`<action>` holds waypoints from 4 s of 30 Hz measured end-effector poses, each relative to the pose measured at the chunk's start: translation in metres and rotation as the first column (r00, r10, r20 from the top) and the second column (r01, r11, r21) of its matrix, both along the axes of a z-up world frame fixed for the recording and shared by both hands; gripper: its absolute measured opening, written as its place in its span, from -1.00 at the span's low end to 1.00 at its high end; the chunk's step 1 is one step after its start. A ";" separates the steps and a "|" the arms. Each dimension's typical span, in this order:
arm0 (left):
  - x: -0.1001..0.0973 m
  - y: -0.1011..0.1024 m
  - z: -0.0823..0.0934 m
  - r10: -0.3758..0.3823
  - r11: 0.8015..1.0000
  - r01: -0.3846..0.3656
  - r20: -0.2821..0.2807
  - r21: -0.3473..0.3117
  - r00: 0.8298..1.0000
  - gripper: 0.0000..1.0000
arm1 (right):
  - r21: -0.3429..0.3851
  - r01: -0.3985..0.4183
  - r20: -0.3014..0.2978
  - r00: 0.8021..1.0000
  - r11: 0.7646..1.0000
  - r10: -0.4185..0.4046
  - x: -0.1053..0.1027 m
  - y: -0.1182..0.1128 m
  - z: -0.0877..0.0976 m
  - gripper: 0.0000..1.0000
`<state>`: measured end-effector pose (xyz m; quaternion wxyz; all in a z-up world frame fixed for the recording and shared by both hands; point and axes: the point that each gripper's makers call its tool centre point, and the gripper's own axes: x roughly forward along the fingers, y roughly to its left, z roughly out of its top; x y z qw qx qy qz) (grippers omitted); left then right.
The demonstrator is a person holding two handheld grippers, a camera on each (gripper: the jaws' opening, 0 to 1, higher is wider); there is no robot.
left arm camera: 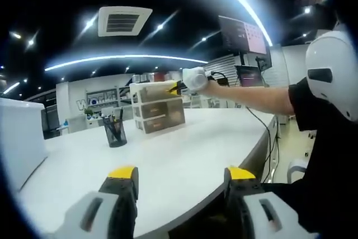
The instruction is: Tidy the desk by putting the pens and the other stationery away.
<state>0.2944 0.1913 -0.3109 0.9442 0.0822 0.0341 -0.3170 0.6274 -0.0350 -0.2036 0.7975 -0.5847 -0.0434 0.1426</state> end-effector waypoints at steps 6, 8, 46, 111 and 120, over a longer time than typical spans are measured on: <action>0.002 0.002 -0.002 0.010 1.000 -0.010 -0.007 0.005 1.000 0.23 | -0.002 -0.002 0.007 1.000 1.000 0.002 0.008 0.000 0.000 -0.86; 0.002 0.003 -0.002 0.011 1.000 -0.011 -0.007 0.005 1.000 0.23 | 0.001 -0.003 0.003 1.000 1.000 0.003 0.011 0.000 0.001 -0.86; 0.008 0.000 -0.006 0.015 1.000 -0.015 -0.036 0.016 0.999 0.23 | 0.081 -0.002 -0.031 1.000 0.997 0.005 0.046 0.000 0.001 -0.83; 0.022 -0.009 0.021 -0.050 0.994 0.045 -0.045 -0.101 0.998 0.38 | 0.872 0.178 -0.326 0.906 0.456 0.270 -0.287 -0.164 -0.075 0.32; 0.021 -0.006 0.020 -0.045 0.995 0.040 -0.055 -0.092 0.997 0.42 | 0.868 0.229 -0.370 0.890 0.440 0.267 -0.310 -0.168 -0.090 0.37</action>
